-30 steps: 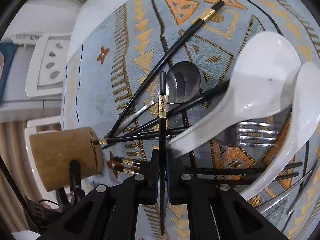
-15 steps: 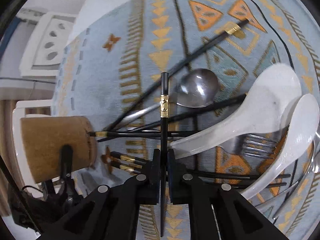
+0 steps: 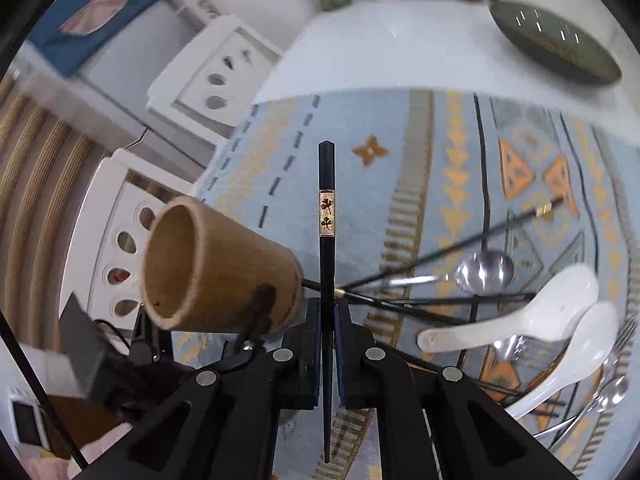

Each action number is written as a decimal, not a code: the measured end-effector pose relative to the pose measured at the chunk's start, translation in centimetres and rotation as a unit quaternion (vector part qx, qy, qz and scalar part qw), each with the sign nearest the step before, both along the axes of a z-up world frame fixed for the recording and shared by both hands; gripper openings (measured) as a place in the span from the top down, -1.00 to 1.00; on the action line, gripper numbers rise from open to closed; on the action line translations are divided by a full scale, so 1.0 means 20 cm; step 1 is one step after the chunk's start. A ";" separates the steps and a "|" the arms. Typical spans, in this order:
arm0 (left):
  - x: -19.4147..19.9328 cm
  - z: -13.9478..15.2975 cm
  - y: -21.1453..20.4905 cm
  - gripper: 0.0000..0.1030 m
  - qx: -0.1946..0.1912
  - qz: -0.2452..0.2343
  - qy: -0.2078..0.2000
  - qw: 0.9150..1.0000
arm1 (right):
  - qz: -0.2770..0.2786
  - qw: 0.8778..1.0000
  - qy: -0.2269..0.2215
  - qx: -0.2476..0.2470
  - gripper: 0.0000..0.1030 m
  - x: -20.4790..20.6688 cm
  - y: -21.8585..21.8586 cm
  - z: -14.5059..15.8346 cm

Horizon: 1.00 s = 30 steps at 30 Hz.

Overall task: Organize utensils
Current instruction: 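Lift the black chopstick with the right gripper and drop it into the holder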

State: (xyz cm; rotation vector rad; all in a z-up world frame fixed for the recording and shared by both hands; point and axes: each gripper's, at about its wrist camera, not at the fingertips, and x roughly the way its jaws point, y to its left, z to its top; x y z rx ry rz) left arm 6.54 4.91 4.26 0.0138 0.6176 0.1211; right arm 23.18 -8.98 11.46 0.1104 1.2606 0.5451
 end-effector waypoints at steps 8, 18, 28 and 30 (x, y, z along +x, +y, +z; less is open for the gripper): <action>0.01 0.00 0.00 -0.83 0.003 0.001 0.004 1.000 | -0.013 0.997 -0.077 0.020 0.89 -0.03 -0.03 0.22; 0.01 0.00 0.00 -0.83 0.000 0.000 0.005 1.000 | -0.018 0.965 -0.221 0.141 0.89 0.03 0.06 0.73; 0.02 -0.01 0.03 -0.84 -0.012 -0.003 0.007 1.000 | 0.065 0.939 -0.307 0.143 0.89 -0.03 0.39 0.71; 0.02 -0.01 0.03 -0.84 -0.011 -0.003 0.007 1.000 | 0.084 0.938 -0.311 0.129 0.89 -0.04 0.43 0.67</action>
